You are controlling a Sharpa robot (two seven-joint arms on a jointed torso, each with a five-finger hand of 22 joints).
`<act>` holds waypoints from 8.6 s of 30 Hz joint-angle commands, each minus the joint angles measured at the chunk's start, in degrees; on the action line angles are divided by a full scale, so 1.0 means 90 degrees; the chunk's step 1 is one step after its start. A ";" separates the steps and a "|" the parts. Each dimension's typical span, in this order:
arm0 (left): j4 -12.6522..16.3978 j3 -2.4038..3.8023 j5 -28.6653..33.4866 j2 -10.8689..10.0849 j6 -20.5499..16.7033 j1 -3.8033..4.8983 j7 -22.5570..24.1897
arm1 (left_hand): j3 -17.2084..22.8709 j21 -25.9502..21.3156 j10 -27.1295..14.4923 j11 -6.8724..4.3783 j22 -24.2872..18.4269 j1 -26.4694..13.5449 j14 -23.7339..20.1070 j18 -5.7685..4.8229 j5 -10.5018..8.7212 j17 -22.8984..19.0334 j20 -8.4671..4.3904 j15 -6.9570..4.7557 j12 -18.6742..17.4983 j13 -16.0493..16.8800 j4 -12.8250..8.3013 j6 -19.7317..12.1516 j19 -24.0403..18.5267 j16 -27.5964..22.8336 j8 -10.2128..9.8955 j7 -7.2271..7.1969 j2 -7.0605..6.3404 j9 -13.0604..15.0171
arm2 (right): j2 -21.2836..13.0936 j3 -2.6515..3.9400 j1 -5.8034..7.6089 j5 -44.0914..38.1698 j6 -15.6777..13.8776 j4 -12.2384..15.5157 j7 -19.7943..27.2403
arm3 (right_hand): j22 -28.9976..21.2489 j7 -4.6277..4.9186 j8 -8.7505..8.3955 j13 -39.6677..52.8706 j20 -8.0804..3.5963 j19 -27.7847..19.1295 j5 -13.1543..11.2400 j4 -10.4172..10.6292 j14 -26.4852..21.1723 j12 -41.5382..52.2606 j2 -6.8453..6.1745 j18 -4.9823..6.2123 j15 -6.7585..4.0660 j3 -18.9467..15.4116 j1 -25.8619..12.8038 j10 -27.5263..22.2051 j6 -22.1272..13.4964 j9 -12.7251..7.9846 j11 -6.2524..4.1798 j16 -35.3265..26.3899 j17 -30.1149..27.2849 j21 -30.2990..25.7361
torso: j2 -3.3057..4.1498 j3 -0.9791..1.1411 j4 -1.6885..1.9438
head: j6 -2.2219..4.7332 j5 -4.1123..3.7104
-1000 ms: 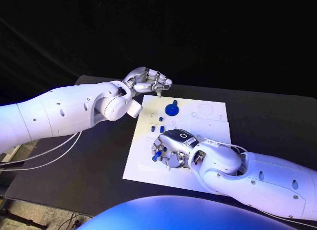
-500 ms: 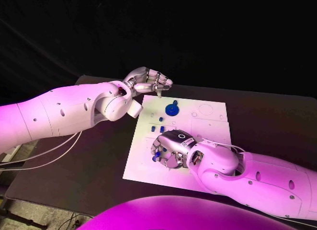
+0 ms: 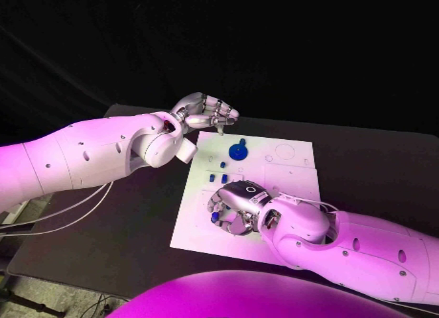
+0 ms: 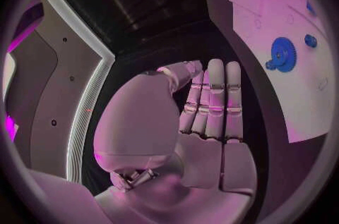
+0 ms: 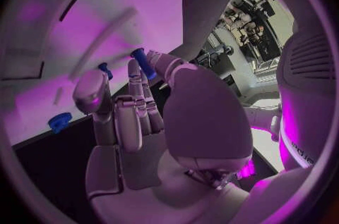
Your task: Assemble the parts on the task board
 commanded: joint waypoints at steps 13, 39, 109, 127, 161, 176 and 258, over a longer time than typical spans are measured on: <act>0.0010 0.0004 -0.0023 -0.0006 0.0090 0.0005 0.0009 | -0.0003 0.0005 -0.0045 0.0000 0.0008 -0.0013 0.0003 0.0088 0.0015 -0.0006 0.0021 0.0050 -0.0036 -0.0007 -0.0032 -0.0016 -0.0041 -0.0036 -0.0012 0.0025 0.0061 -0.0010 | -0.0484 0.0009 0.0065 0.0045 -0.0996 0.0377 0.0373 | -0.0253 0.0077 -0.0064 -0.0049 0.0125 -0.0340 0.0066 -0.0071 0.0139 0.0262 0.0090 0.0099 0.0153 -0.0677 0.0115 -0.0916 -0.0204 -0.0036 0.0125 -0.0263 -0.0613 -0.0882 | -0.0010 0.0006 -0.0005 | -0.0001 -0.0046; -0.0001 -0.0066 -0.0022 -0.0115 0.0090 -0.0006 0.0039 | -0.0006 0.0004 -0.0049 0.0001 0.0007 -0.0016 0.0000 0.0090 0.0014 -0.0007 0.0026 0.0052 -0.0040 -0.0031 -0.0041 -0.0015 -0.0046 -0.0038 -0.0005 0.0024 0.0066 -0.0010 | -0.3794 -0.0010 0.0552 0.2743 -0.0677 0.1503 -0.0748 | 0.0735 -0.0245 0.1741 0.8692 -0.0197 0.0562 0.0230 0.1179 0.0521 0.8916 0.0948 -0.0246 -0.0210 -0.4304 -0.0131 0.1741 -0.0500 0.0624 -0.0323 0.0355 0.1039 0.1034 | -0.0086 0.0020 -0.0151 | -0.0001 -0.0757; 0.0026 -0.0080 -0.0018 -0.0147 0.0143 -0.0013 -0.0026 | -0.0016 -0.0001 -0.0050 0.0003 0.0003 -0.0036 -0.0005 0.0090 0.0014 -0.0009 0.0032 0.0056 -0.0042 -0.0063 -0.0039 -0.0003 -0.0054 -0.0041 0.0012 0.0019 0.0079 -0.0007 | -0.3099 -0.0011 -0.0004 0.3181 -0.1275 0.1373 -0.1692 | 0.0965 -0.0542 0.1918 0.8964 -0.0379 0.0695 0.0240 0.1152 0.0562 0.9040 0.1472 -0.0303 -0.0422 -0.3469 0.0447 0.1884 0.0320 0.0208 -0.0583 0.0417 0.1275 0.1312 | -0.0085 -0.0001 -0.0141 | -0.0001 -0.0835; 0.0028 -0.0080 -0.0018 -0.0132 0.0145 -0.0013 -0.0020 | -0.0016 -0.0001 -0.0050 0.0003 0.0003 -0.0036 -0.0005 0.0090 0.0014 -0.0009 0.0032 0.0056 -0.0042 -0.0063 -0.0039 -0.0003 -0.0054 -0.0041 0.0012 0.0019 0.0079 -0.0007 | -0.2842 -0.0004 0.0182 0.3759 -0.1164 0.1554 -0.1488 | 0.0993 -0.0560 0.1901 0.9019 -0.0408 0.0713 0.0228 0.1167 0.0561 0.9079 0.1504 -0.0309 -0.0447 -0.3446 0.0099 0.1924 0.0400 0.0154 -0.0605 0.0417 0.1272 0.1342 | -0.0076 -0.0003 -0.0132 | -0.0001 -0.0825; 0.0058 -0.0080 -0.0018 -0.0150 0.0151 -0.0012 -0.0038 | -0.0017 -0.0004 -0.0050 0.0000 0.0001 -0.0038 -0.0008 0.0091 0.0016 -0.0010 0.0033 0.0055 -0.0043 -0.0080 -0.0044 -0.0001 -0.0057 -0.0043 0.0019 0.0015 0.0083 -0.0006 | -0.2109 -0.0013 0.0134 0.3746 -0.0676 0.1134 -0.1643 | 0.1033 -0.0582 0.1967 0.9218 -0.0419 0.0723 0.0223 0.1177 0.0561 0.9243 0.1491 -0.0311 -0.0460 -0.3506 -0.0933 0.2040 0.0526 0.0111 -0.0622 0.0414 0.1269 0.1331 | -0.0080 -0.0002 -0.0139 | -0.0001 -0.0775; 0.0069 -0.0080 -0.0018 -0.0167 0.0150 -0.0012 -0.0055 | -0.0017 -0.0004 -0.0050 0.0000 0.0001 -0.0038 -0.0008 0.0091 0.0016 -0.0010 0.0033 0.0055 -0.0043 -0.0080 -0.0044 -0.0001 -0.0057 -0.0043 0.0019 0.0015 0.0083 -0.0006 | -0.1982 -0.0013 0.0113 0.3678 -0.0721 0.1025 -0.1693 | 0.1050 -0.0594 0.2081 0.9223 -0.0425 0.0722 0.0198 0.1182 0.0563 0.9233 0.1532 -0.0306 -0.0468 -0.4062 -0.1647 0.2040 0.0512 0.0150 -0.0629 0.0414 0.1278 0.1279 | -0.0077 -0.0002 -0.0129 | -0.0001 -0.0772; 0.0081 -0.0087 -0.0018 -0.0184 0.0150 -0.0014 -0.0019 | -0.0017 -0.0005 -0.0048 -0.0001 -0.0002 -0.0041 -0.0009 0.0092 0.0017 -0.0010 0.0033 0.0054 -0.0042 -0.0105 -0.0052 -0.0007 -0.0057 -0.0044 0.0026 0.0015 0.0091 -0.0007 | -0.3426 -0.0080 -0.0386 0.0821 -0.0583 0.1127 -0.1828 | 0.1105 -0.0579 0.1875 0.9044 -0.0415 0.0735 0.0242 0.1101 0.0545 0.8959 0.1498 -0.0311 -0.0460 -0.4412 0.0863 0.1918 0.0455 0.0117 -0.0622 0.0384 0.1203 0.1218 | -0.0084 -0.0027 -0.0080 | -0.0001 -0.1080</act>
